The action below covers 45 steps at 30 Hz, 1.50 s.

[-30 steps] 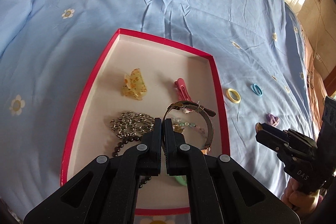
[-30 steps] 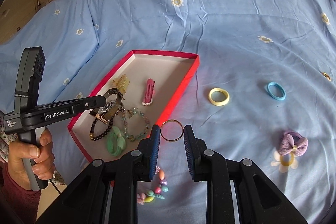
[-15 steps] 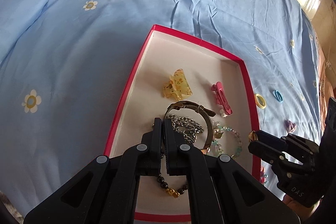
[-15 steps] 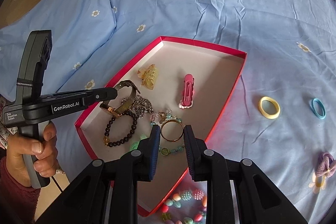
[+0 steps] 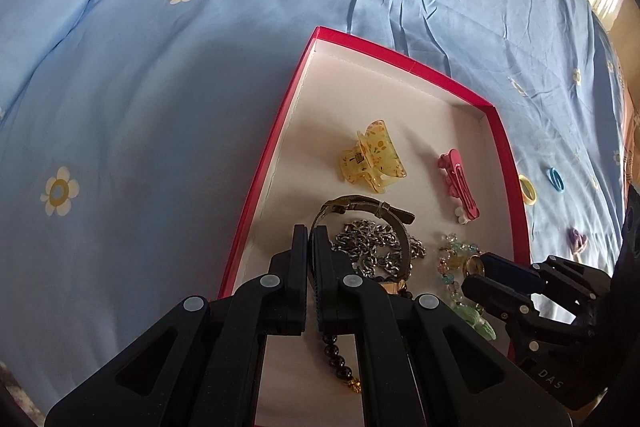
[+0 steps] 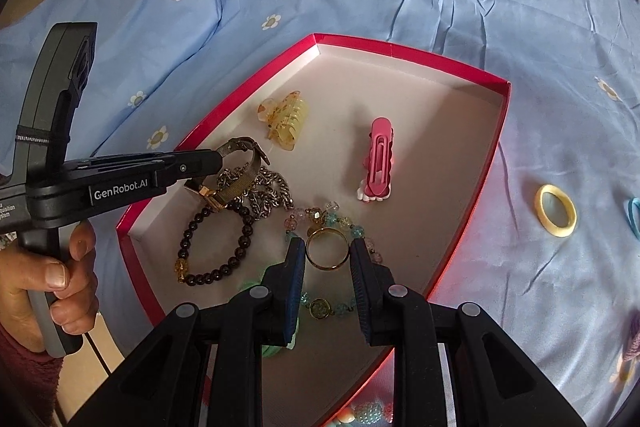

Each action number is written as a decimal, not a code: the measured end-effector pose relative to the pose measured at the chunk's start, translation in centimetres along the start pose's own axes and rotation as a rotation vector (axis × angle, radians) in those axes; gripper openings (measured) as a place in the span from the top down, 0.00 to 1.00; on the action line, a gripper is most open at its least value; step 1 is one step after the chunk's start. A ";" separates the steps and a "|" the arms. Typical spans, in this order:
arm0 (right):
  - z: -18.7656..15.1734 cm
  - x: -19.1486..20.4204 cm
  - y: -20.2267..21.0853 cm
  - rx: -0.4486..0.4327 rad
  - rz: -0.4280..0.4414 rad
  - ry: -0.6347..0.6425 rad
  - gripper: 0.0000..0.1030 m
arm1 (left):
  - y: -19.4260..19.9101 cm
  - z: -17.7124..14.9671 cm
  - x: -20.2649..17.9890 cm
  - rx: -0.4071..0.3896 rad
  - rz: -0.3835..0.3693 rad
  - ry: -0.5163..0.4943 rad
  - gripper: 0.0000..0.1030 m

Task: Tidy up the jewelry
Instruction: 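Carry the watch and ring into the red box and open both tools, then move the left tool to the pastel bead bracelet while the right tool reaches the lavender bow hair tie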

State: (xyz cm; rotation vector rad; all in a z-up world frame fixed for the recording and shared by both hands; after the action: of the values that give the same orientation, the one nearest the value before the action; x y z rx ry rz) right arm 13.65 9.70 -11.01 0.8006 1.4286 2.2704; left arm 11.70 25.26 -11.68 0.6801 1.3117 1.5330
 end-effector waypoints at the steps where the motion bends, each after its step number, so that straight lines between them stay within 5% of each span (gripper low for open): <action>1: 0.0 0.1 -0.1 0.001 -0.003 0.004 0.77 | 0.0 0.0 0.0 0.000 -0.001 0.000 0.98; 29: -1.0 -1.0 3.7 -0.078 0.021 -0.059 0.70 | 2.5 -0.6 -0.9 -0.058 -0.045 0.025 0.85; 45: -7.0 -10.3 11.1 -0.183 -0.048 -0.291 0.60 | 5.9 -4.6 -9.4 -0.086 -0.159 -0.128 0.79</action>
State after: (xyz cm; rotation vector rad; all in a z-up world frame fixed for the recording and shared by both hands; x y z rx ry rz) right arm 17.52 -5.77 -6.24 0.9782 1.0826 2.1079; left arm 9.33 15.13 -5.73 0.5953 1.1691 1.3862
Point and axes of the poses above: each gripper's, at about its wrist camera, not at the fingertips, and y roughly against the way its jaws point, x to its left, z to its top, the point moved 9 cm from there along -y, roughly the way its jaws point, and after that the axes turned 15 degrees about x, right-handed, at the moved point
